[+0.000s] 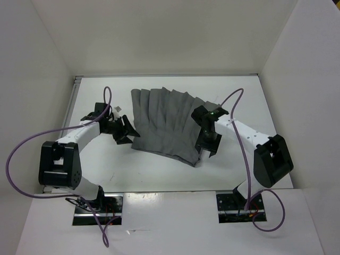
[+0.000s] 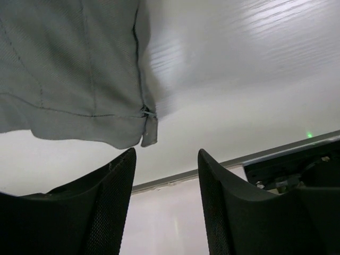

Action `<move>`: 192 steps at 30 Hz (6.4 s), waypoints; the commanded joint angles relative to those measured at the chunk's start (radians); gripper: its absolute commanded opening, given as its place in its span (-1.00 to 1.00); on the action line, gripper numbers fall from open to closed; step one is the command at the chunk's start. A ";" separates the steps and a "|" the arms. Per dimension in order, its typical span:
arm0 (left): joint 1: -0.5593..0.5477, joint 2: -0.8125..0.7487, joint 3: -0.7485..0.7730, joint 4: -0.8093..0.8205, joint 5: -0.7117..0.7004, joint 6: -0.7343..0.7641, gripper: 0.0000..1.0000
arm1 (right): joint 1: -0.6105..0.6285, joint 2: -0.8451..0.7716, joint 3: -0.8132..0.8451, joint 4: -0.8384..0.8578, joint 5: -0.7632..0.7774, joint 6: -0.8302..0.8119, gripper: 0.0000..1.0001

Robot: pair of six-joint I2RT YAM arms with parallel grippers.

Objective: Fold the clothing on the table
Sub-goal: Fold the skirt

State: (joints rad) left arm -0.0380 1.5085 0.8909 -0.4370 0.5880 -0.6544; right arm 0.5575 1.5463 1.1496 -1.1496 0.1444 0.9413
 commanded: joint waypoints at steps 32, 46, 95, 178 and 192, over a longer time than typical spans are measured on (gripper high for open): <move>0.001 0.274 0.000 0.193 -0.083 -0.031 -0.43 | 0.004 -0.140 -0.203 0.189 -0.184 0.091 0.19; 0.001 0.265 -0.009 0.173 -0.071 -0.022 -1.00 | 0.004 -0.026 -0.179 0.266 -0.098 0.162 0.28; 0.156 0.352 1.182 0.045 0.372 -0.050 -1.00 | -0.266 0.385 1.586 -0.147 0.350 -0.377 -1.00; 0.210 -0.252 0.092 -0.290 -0.068 0.070 -0.99 | -0.125 -0.162 0.133 0.218 -0.109 -0.163 -1.00; 0.210 0.060 0.177 -0.088 -0.117 -0.007 -0.64 | -0.185 0.281 0.397 0.387 -0.131 -0.269 -0.81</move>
State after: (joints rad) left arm 0.1547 1.5227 1.0283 -0.5972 0.5270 -0.6556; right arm 0.4000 1.7962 1.4918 -0.8074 -0.0433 0.7174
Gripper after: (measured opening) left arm 0.157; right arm 0.111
